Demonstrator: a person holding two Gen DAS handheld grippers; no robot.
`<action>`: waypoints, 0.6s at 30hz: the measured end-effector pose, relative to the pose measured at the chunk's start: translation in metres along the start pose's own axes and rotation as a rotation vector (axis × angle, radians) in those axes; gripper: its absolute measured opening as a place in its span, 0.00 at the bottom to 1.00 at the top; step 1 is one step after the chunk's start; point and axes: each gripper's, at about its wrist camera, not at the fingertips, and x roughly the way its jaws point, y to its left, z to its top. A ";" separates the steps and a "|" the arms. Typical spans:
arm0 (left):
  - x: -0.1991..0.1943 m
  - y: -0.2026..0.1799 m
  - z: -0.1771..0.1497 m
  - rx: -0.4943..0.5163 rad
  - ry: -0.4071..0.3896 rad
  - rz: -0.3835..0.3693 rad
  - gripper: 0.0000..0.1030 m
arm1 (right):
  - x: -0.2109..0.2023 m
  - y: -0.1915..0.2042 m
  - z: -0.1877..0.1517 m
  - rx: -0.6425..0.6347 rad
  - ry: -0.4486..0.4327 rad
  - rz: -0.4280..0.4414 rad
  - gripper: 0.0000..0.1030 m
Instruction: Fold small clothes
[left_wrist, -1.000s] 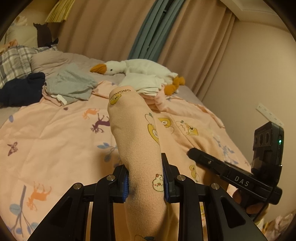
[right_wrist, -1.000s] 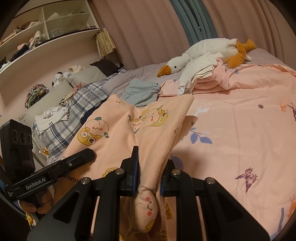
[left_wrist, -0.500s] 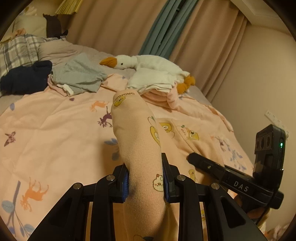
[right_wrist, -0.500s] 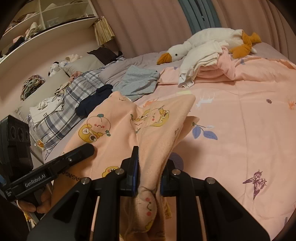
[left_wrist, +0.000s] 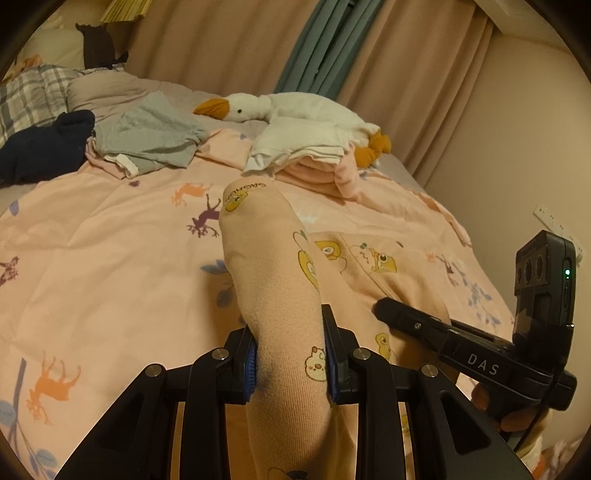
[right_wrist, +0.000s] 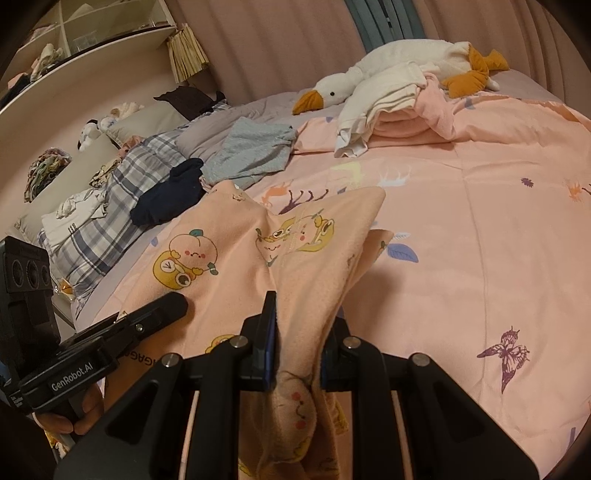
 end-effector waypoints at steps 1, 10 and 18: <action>0.001 0.000 0.000 -0.003 0.003 0.001 0.26 | 0.001 0.000 0.000 0.001 0.002 -0.002 0.18; 0.011 0.001 -0.004 0.007 0.028 0.018 0.26 | 0.007 -0.004 -0.003 0.016 0.025 -0.011 0.18; 0.025 0.005 -0.009 -0.014 0.073 0.019 0.26 | 0.018 -0.011 -0.009 0.031 0.061 -0.033 0.18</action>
